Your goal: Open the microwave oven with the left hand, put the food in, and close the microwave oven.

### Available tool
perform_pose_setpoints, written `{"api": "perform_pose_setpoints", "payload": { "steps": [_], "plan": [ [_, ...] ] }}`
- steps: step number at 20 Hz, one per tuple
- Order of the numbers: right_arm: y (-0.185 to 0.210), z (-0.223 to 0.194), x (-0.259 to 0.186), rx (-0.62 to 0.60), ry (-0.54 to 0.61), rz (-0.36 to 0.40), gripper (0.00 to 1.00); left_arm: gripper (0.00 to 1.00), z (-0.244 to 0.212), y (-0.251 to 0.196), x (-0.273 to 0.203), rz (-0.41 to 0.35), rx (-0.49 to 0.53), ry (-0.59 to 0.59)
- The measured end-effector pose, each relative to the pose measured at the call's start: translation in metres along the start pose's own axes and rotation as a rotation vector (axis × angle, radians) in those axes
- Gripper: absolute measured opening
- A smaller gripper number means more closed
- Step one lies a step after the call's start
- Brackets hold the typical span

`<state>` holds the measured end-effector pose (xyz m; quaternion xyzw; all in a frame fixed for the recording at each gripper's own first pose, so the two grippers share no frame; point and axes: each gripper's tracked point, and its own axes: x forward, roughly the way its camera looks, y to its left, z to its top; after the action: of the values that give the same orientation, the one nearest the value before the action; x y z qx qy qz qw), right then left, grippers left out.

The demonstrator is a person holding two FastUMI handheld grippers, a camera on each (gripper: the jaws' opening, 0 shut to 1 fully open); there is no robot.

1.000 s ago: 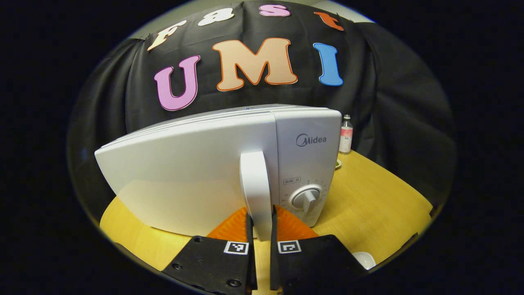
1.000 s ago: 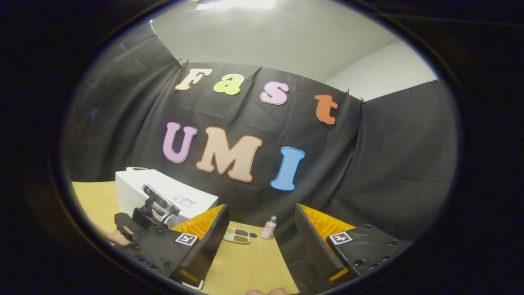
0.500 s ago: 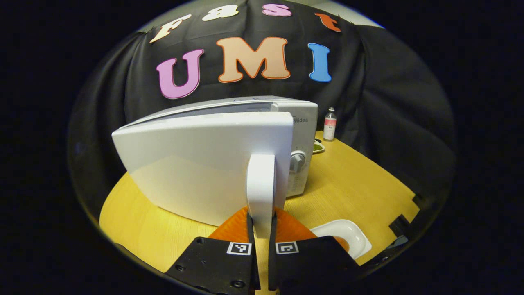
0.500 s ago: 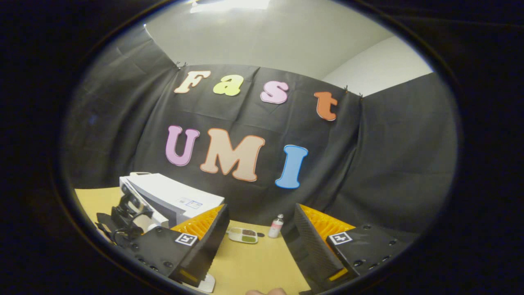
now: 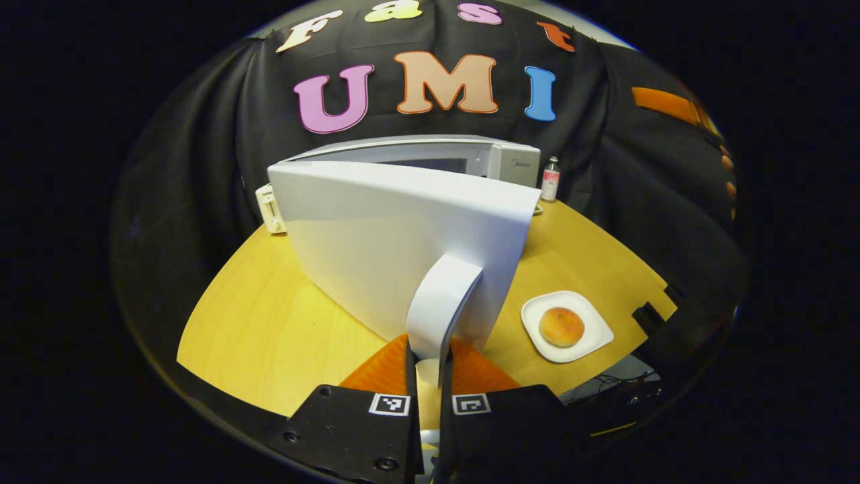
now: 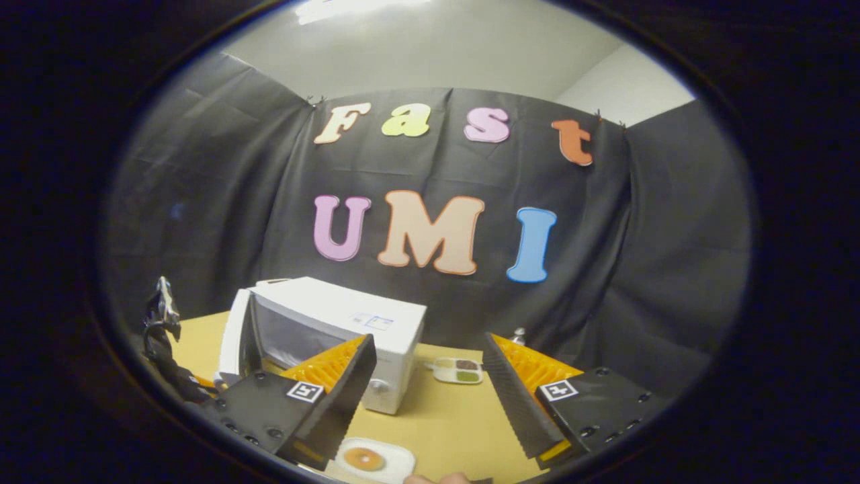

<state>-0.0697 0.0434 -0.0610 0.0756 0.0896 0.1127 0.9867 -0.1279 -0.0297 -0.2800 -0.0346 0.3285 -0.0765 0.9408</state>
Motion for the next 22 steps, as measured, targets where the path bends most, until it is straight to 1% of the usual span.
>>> {"api": "perform_pose_setpoints", "payload": {
  "steps": [1,3,5,6,8,9,11,13,17,19,20,21,22],
  "plan": [
    [0.014,-0.007,0.001,0.046,0.013,0.025,0.98,0.10,-0.005,0.012,-0.008,0.018,-0.001,0.002],
    [0.024,-0.022,0.003,0.096,0.030,0.025,0.98,0.10,-0.016,0.041,-0.024,0.061,-0.020,0.009],
    [0.034,-0.041,0.007,0.097,0.047,0.018,0.97,0.10,-0.026,0.074,-0.039,0.115,-0.048,0.010],
    [0.036,-0.052,0.009,0.076,0.058,0.002,0.97,0.10,-0.031,0.093,-0.046,0.144,-0.057,0.009],
    [0.037,-0.079,0.014,0.020,0.093,-0.029,0.96,0.09,-0.038,0.114,-0.058,0.138,-0.092,-0.008],
    [0.039,-0.098,0.016,0.003,0.133,-0.041,0.97,0.09,-0.037,0.122,-0.060,0.132,-0.105,-0.020],
    [0.047,-0.133,0.018,0.017,0.207,-0.039,0.98,0.09,-0.042,0.135,-0.061,0.110,-0.132,-0.030],
    [0.049,-0.161,0.016,0.034,0.254,-0.044,0.98,0.09,-0.043,0.149,-0.064,0.100,-0.150,-0.042],
    [0.051,-0.218,0.007,0.021,0.359,-0.047,0.98,0.09,-0.048,0.167,-0.070,0.089,-0.201,-0.035],
    [0.052,-0.247,0.003,0.028,0.414,-0.052,0.98,0.09,-0.048,0.168,-0.072,0.080,-0.185,-0.038],
    [0.052,-0.263,0.001,0.040,0.450,-0.056,1.00,0.09,-0.048,0.168,-0.071,0.073,-0.180,-0.039],
    [0.050,-0.276,0.000,0.051,0.481,-0.063,0.98,0.09,-0.047,0.168,-0.070,0.069,-0.180,-0.036],
    [0.049,-0.289,-0.003,0.059,0.508,-0.073,0.99,0.09,-0.048,0.170,-0.071,0.068,-0.181,-0.038]
  ]
}}
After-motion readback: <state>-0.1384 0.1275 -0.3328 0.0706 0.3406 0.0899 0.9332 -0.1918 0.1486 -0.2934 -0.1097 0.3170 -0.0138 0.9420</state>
